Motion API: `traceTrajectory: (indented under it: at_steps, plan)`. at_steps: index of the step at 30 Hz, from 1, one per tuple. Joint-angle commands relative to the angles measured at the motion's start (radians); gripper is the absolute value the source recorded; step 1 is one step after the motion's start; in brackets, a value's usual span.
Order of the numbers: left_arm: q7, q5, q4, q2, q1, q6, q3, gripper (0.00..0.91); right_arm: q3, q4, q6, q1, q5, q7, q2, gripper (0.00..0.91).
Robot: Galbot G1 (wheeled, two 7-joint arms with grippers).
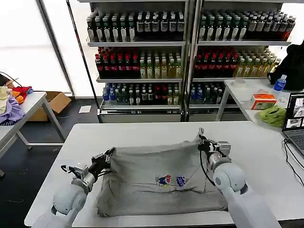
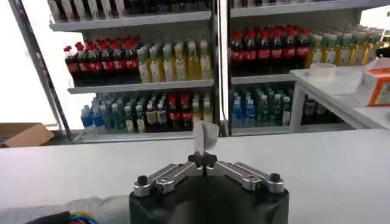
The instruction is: Fold and organize the clothes.
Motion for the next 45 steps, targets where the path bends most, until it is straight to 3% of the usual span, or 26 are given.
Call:
traceTrajectory:
  at_steps: [1,13,39,45]
  plan:
    - [0.003,0.054,-0.088,-0.015,0.145,-0.007,-0.032,0.0,0.117,0.191,0.013,-0.277,0.006,0.015,0.008,0.0]
    - [0.022,0.091,-0.147,-0.027,0.268,-0.023,-0.061,0.01,0.131,0.179,0.04,-0.39,-0.052,0.034,0.011,0.0]
    - [0.039,0.132,-0.149,-0.054,0.31,-0.028,-0.072,0.01,0.135,0.196,0.046,-0.447,-0.09,0.057,0.004,0.0]
    - [0.039,0.145,-0.135,-0.06,0.307,-0.031,-0.069,0.01,0.128,0.203,0.057,-0.472,-0.133,0.052,0.008,0.0]
